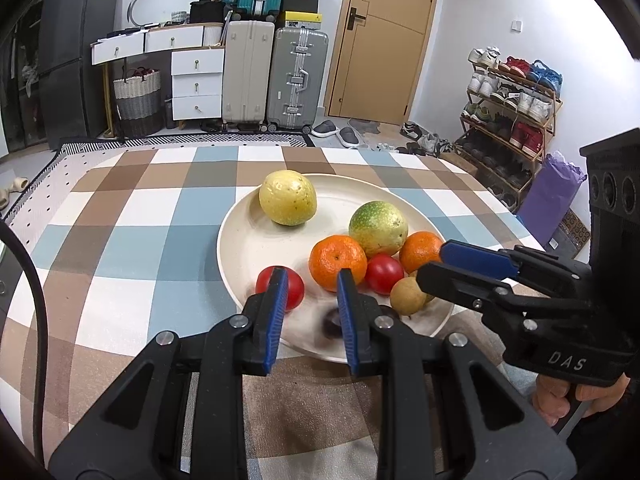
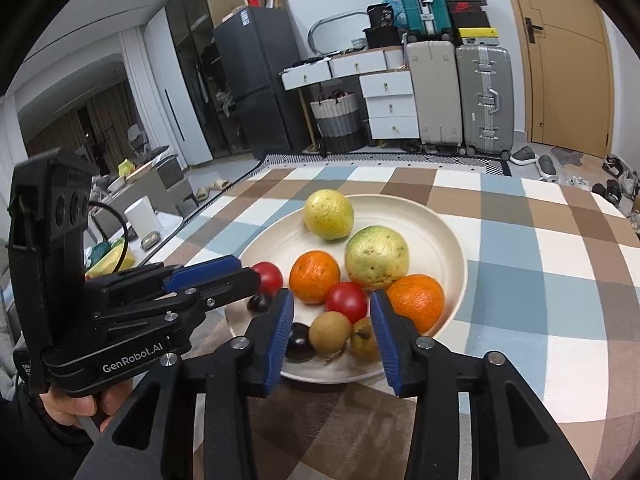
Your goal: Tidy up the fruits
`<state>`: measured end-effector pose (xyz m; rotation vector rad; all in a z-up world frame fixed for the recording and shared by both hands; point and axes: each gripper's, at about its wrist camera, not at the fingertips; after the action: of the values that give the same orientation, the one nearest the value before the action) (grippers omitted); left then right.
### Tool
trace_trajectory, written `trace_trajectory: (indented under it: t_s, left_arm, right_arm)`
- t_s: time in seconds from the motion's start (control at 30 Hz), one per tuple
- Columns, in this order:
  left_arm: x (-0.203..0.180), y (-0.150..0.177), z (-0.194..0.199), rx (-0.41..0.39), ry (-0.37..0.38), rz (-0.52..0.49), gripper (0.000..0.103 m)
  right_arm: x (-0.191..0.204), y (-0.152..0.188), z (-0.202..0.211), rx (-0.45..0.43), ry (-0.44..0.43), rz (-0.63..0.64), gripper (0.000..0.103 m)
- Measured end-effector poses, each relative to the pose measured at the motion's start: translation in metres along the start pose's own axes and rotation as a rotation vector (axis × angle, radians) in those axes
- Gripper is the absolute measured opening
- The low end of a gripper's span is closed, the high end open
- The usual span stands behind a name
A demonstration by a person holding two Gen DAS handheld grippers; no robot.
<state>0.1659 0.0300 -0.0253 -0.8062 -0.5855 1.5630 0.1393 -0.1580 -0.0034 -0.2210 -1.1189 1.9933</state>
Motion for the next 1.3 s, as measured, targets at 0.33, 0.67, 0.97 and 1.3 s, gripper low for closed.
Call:
trace_trajectory:
  t_s: [0.33, 0.67, 0.97, 1.3]
  left_arm:
    - [0.004, 0.005, 0.015, -0.043, -0.024, 0.029, 0.065]
    - [0.002, 0.019, 0.049, -0.136, -0.046, 0.018, 0.102]
    - [-0.008, 0.026, 0.063, -0.164, -0.064, -0.019, 0.102]
    - [-0.003, 0.031, 0.073, -0.174, -0.057, -0.002, 0.102]
  right_arm:
    - [-0.002, 0.001, 0.017, -0.052, 0.018, -0.01, 0.091]
    - [-0.004, 0.011, 0.046, -0.145, 0.029, 0.011, 0.103]
    - [0.001, 0.024, 0.062, -0.176, 0.04, 0.053, 0.103]
    - [0.005, 0.028, 0.069, -0.209, 0.046, 0.067, 0.103]
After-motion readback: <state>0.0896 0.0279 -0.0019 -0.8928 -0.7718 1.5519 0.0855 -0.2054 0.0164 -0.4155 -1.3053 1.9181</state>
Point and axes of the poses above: each gripper's, at about its wrist camera, not at the fingertips, and z roughly against the way its jaws point, x to its left, y to its underside, and after that the axes turned 2 degrees about x, right-handed
